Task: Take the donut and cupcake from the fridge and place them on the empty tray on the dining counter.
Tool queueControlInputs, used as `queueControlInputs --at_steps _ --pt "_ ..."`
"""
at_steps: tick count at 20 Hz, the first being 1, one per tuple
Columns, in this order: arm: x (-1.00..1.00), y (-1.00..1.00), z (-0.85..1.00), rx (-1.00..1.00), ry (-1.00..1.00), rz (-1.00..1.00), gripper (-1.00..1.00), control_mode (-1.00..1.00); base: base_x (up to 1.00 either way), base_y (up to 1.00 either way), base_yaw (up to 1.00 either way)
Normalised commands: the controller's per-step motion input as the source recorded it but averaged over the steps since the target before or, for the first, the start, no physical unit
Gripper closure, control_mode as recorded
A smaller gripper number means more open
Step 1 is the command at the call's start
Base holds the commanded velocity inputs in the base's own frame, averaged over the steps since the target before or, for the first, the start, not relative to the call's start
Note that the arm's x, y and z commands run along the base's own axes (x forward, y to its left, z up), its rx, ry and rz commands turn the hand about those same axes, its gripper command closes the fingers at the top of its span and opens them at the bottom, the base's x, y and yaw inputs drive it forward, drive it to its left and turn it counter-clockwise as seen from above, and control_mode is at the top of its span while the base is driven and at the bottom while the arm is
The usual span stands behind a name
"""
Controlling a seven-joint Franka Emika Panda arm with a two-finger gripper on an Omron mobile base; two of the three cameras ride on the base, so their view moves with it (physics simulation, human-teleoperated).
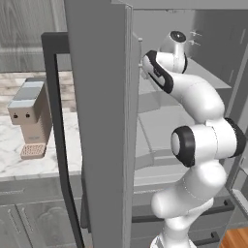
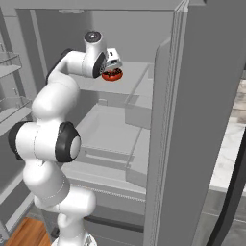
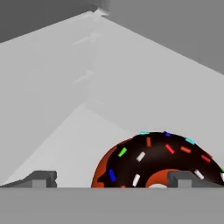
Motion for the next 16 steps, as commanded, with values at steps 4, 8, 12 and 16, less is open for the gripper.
queueControlInputs --at_steps 4,8,12,16 --pt "-0.17 -0.05 -0.86 0.0 0.17 0.0 -1.0 -1.0 0.0 0.0 0.0" --pt "-0.13 0.0 -0.91 0.0 0.21 0.0 -1.0 -1.0 0.0 0.0 0.0" --pt "-0.01 0.0 -0.64 0.0 0.11 0.0 1.0 -1.0 0.0 0.0 0.0" --pt "0.0 0.0 -0.1 0.0 0.0 0.0 1.0 -1.0 0.0 0.0 0.0"
